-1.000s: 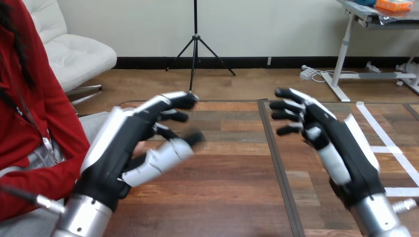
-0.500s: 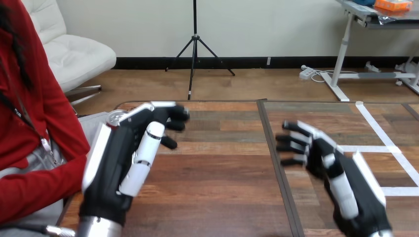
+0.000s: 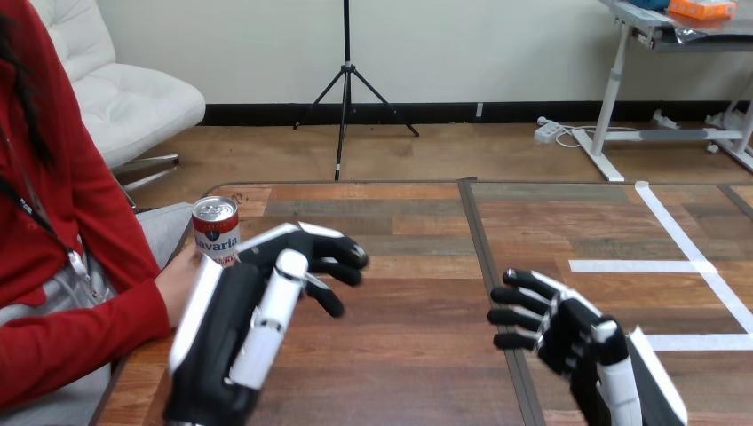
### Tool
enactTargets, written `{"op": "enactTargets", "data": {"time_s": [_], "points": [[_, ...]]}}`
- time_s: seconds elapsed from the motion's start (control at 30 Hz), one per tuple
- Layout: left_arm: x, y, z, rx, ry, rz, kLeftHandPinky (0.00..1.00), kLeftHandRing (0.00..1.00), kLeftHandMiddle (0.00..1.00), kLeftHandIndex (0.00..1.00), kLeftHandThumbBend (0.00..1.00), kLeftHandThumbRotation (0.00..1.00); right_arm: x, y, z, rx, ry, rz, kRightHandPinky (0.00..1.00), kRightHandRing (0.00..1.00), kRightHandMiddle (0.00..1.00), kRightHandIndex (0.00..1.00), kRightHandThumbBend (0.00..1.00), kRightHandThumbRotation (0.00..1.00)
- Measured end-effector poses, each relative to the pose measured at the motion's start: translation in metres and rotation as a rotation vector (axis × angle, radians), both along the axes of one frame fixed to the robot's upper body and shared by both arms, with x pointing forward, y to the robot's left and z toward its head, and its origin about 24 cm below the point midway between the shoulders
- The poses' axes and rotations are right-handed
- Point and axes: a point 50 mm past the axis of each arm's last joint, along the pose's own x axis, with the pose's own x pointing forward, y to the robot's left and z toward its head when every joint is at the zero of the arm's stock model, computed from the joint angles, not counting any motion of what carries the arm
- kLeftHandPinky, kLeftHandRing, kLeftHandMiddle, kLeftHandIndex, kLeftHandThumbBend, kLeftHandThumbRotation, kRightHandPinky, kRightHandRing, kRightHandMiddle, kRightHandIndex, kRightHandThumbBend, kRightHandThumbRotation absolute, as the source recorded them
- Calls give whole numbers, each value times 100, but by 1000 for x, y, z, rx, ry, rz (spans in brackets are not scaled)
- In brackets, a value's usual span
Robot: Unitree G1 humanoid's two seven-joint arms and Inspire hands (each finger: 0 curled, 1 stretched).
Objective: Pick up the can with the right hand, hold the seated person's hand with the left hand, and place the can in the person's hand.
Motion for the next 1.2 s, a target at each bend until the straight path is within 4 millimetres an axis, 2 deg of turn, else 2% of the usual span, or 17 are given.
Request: {"op": "enactTargets", "data": {"time_s": [0.33, 0.7, 1.2], "points": [[-7, -5, -6, -40, 20, -58, 34, 53, 58, 54, 8, 100, -12, 7, -7, 96, 23, -28, 70, 75, 79, 80, 89, 100], [-11, -7, -9, -50, 40, -76, 34, 54, 59, 55, 2, 100, -17, 9, -8, 126, 21, -50, 72, 76, 79, 79, 88, 100], [-10, -8, -9, -56, 42, -94, 33, 54, 58, 53, 0, 100, -17, 7, -8, 130, 17, -59, 74, 76, 79, 79, 88, 100]]}}
